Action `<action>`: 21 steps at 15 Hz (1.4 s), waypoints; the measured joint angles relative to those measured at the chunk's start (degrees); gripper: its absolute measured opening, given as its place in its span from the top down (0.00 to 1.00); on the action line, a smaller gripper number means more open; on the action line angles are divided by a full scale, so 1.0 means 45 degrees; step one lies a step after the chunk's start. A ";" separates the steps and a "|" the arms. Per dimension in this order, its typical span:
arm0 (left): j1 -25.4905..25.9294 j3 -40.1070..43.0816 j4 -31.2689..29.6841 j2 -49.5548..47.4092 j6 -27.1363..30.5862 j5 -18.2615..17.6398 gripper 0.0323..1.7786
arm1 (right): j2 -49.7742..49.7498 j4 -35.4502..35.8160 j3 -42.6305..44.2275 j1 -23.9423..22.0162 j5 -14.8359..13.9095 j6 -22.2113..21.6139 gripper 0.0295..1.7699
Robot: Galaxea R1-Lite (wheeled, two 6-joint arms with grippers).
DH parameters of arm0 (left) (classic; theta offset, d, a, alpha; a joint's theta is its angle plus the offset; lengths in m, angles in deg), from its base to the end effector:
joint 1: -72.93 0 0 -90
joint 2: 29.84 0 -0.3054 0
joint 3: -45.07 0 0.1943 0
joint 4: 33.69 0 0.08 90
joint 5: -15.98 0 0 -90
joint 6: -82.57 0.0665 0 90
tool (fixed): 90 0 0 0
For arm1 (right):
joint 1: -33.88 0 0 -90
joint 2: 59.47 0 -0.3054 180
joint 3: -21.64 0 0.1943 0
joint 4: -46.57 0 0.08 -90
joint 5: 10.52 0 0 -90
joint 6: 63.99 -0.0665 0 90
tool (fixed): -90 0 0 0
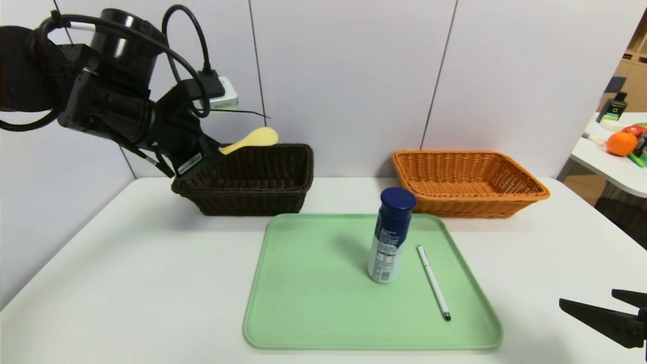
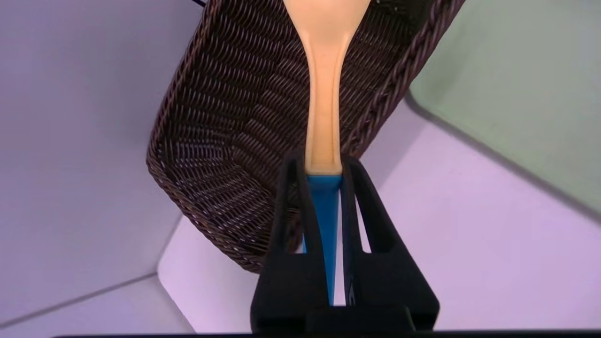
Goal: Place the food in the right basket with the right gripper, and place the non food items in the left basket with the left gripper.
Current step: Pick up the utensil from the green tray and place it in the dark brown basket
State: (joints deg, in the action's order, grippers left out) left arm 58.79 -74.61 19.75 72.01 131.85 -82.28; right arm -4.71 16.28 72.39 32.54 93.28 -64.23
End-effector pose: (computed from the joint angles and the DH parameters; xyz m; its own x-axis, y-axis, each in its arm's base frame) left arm 0.3528 -0.0987 0.2735 0.7451 -0.3359 -0.5762 0.6595 0.4996 0.5616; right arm 0.1374 0.0127 0.1544 0.8076 0.2197 -0.5473 -0.1719 0.9754 0.1379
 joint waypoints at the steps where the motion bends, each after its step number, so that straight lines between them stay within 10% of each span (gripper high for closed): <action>1: 0.0363 -0.0184 -0.0030 0.0331 0.1070 -0.0228 0.93 | 0.0000 0.0005 -0.0033 0.0005 -0.0005 0.0000 0.04; 7: 0.1170 -0.2089 -0.0065 0.2528 0.4245 -0.0317 0.93 | -0.0306 0.0000 -0.0358 -0.0008 -0.0098 -0.0005 0.04; 21: 0.0328 -0.3638 -0.1390 0.5678 0.3470 -0.0306 0.93 | -0.0439 0.0005 -0.0406 -0.0008 -0.0084 -0.0049 0.04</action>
State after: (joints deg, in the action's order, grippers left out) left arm 60.27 -90.99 13.50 97.56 147.47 -83.66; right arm -6.68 16.31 70.56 32.51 92.90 -64.45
